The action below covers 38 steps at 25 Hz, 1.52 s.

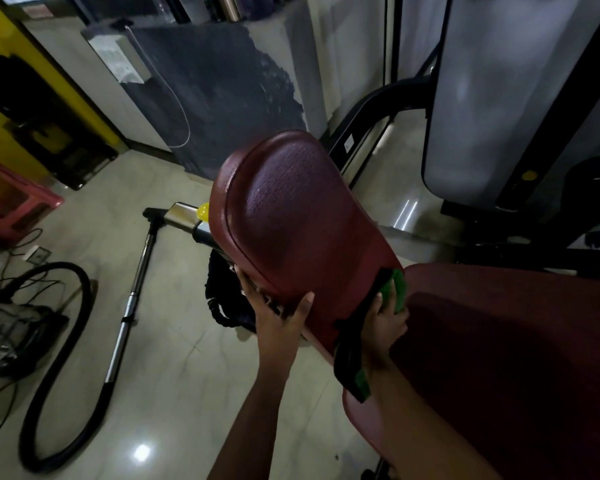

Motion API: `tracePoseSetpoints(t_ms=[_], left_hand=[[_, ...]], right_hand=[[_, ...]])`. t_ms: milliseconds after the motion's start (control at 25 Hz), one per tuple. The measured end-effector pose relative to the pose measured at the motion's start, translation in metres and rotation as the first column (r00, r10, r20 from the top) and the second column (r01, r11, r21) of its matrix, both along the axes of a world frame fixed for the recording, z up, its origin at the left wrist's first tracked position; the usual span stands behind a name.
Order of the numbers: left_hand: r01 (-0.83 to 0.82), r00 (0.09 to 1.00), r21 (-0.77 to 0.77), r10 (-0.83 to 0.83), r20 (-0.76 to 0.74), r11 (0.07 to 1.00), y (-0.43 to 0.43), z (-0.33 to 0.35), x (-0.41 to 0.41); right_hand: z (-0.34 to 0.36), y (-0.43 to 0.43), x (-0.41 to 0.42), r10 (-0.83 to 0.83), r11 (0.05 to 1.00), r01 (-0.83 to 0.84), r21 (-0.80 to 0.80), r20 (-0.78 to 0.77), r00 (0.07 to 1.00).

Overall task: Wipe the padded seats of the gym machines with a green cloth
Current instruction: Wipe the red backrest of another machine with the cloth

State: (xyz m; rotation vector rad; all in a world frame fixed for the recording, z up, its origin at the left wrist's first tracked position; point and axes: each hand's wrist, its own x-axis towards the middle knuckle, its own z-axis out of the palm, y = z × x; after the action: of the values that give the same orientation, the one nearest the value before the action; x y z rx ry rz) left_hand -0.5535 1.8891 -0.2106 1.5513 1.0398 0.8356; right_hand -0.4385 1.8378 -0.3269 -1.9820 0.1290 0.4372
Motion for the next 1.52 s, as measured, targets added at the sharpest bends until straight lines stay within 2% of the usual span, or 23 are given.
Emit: tracePoseSetpoints(t_ms=[40,120,200,240,320,400,520,600,680,840,1000,1120,1320,1400,1520], left_hand=[[-0.025,1.000,0.011,0.026,-0.016,1.000,-0.002,-0.001,0.000],[-0.050,0.998,0.020,0.051,-0.034,0.999,-0.005,-0.001,0.000],[-0.051,0.997,0.046,0.053,-0.058,0.998,-0.008,-0.004,0.001],[-0.047,0.996,0.061,0.051,-0.069,0.997,-0.009,-0.005,0.001],[-0.042,0.996,0.084,0.048,-0.074,0.996,-0.008,-0.010,0.002],[-0.035,0.997,0.070,0.040,-0.072,0.997,-0.006,-0.013,0.002],[-0.060,0.996,0.071,0.065,-0.060,0.996,-0.006,-0.014,0.002],[-0.073,0.996,0.071,0.077,-0.055,0.995,-0.006,-0.014,0.003],[-0.069,0.997,0.043,0.071,-0.044,0.997,-0.006,-0.014,0.004],[-0.053,0.997,0.044,0.056,-0.060,0.998,-0.004,-0.016,0.002],[-0.021,0.997,0.054,0.026,-0.079,0.998,-0.002,-0.019,-0.001],[0.000,0.999,0.059,0.002,-0.042,0.998,0.000,-0.020,-0.004],[0.005,1.000,0.073,-0.003,-0.023,0.997,-0.001,-0.017,-0.005],[0.010,1.000,0.083,-0.009,-0.010,0.996,-0.001,-0.017,-0.005],[0.007,1.000,0.087,-0.008,0.019,0.996,-0.001,-0.017,-0.004]], right_hand=[[0.005,-0.001,0.009,-0.022,0.998,0.021,0.052,0.022,1.000],[0.033,0.002,0.023,-0.062,0.978,0.020,0.208,0.198,0.978],[0.077,0.018,0.026,0.011,0.938,-0.132,0.320,0.355,0.935],[0.098,0.031,0.022,0.106,0.916,-0.254,0.309,0.425,0.899],[0.122,0.054,0.008,0.263,0.898,-0.414,0.150,0.570,0.778],[0.113,0.063,0.011,0.232,0.929,-0.360,0.087,0.620,0.749],[0.067,0.055,0.041,0.134,0.962,-0.252,0.108,0.615,0.777],[0.031,0.046,0.059,0.072,0.969,-0.178,0.169,0.495,0.866],[0.001,0.040,0.068,-0.002,0.985,-0.057,0.165,0.334,0.942],[-0.033,0.023,0.080,0.047,0.997,-0.054,0.052,0.132,0.990],[-0.061,0.000,0.057,0.039,0.997,-0.038,0.062,-0.008,0.999],[-0.070,-0.020,0.005,0.037,0.994,-0.037,0.106,0.000,0.999],[-0.085,-0.038,-0.068,0.084,0.995,-0.089,-0.053,-0.076,0.994],[-0.069,-0.051,-0.087,0.086,0.996,-0.086,-0.035,-0.019,0.996],[-0.015,-0.055,-0.075,0.008,0.997,-0.023,0.077,0.184,0.983]])
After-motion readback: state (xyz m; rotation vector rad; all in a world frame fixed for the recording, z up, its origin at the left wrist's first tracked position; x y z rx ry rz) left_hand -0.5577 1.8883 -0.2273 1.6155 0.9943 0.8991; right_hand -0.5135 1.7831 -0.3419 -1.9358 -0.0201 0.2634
